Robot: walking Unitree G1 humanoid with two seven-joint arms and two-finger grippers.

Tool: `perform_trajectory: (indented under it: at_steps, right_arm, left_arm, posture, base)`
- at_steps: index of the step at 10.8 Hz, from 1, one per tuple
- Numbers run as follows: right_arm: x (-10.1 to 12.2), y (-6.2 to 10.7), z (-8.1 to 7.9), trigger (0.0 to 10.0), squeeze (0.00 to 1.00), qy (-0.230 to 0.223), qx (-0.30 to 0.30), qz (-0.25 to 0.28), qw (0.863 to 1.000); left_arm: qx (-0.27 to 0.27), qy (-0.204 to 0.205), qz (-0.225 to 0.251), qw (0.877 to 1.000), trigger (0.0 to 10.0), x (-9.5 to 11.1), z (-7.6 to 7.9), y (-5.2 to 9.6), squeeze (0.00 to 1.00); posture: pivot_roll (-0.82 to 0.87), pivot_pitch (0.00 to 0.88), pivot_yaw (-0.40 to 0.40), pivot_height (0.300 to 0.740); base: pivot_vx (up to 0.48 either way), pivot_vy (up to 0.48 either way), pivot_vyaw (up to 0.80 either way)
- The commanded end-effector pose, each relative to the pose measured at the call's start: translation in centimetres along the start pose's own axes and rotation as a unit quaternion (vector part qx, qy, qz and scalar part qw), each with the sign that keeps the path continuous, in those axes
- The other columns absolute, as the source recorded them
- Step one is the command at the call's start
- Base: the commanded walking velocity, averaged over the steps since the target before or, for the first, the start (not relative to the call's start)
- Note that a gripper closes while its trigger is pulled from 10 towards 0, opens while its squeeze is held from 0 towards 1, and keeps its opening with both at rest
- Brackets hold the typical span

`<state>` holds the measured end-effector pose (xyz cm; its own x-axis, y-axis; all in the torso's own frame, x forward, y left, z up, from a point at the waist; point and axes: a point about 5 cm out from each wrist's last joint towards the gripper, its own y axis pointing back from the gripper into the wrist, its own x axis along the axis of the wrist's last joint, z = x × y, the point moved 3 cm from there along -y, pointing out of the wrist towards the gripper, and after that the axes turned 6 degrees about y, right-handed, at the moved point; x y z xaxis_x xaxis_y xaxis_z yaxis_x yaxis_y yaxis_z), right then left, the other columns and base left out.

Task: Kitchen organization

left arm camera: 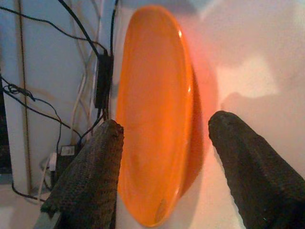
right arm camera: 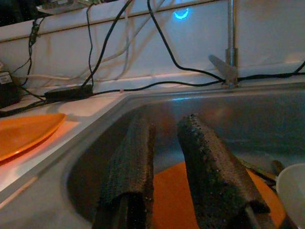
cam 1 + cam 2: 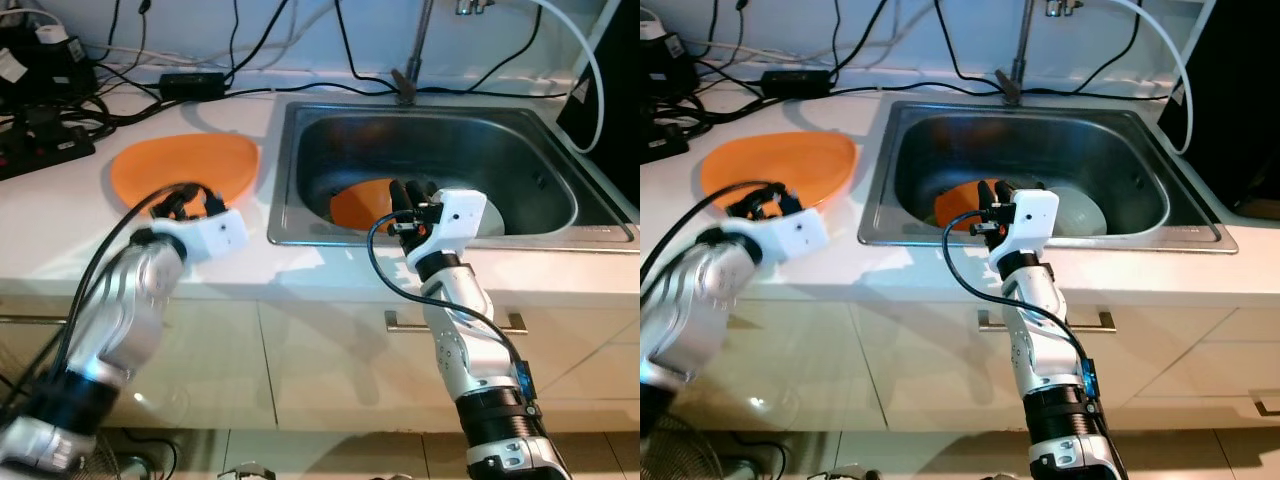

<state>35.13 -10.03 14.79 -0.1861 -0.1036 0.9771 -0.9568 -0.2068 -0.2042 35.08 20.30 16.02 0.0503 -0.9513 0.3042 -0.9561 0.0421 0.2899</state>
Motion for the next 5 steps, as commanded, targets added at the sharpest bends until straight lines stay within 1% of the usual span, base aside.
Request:
perform_trajectory:
  at_steps: [1, 2, 5]
  right_arm:
    - [0.2, -0.2, 0.1, 10.0, 0.0, -0.001, -0.003, -0.001, 1.0]
    - [0.2, -0.2, 0.1, 10.0, 0.0, -0.001, -0.003, -0.002, 1.0]
    - [0.2, -0.1, 0.2, 10.0, 0.0, -0.001, -0.008, -0.004, 1.0]
  left_arm:
    - [-0.017, -0.018, -0.006, 1.0, 10.0, -0.2, 0.3, -0.5, 0.0]
    - [-0.017, -0.026, -0.009, 0.999, 10.0, -0.3, 0.1, -0.8, 0.0]
    - [-0.026, -0.057, -0.012, 0.998, 10.0, -0.1, -0.3, -3.0, 0.0]
  posture:
    - [0.11, 0.0, 0.003, 0.74]
    - [0.1, 0.0, 0.004, 0.74]
    - [0.08, 0.0, 0.011, 0.74]
  base:
    - [0.0, 0.0, 0.0]
    - [0.0, 0.0, 0.0]
    - [0.0, 0.0, 0.0]
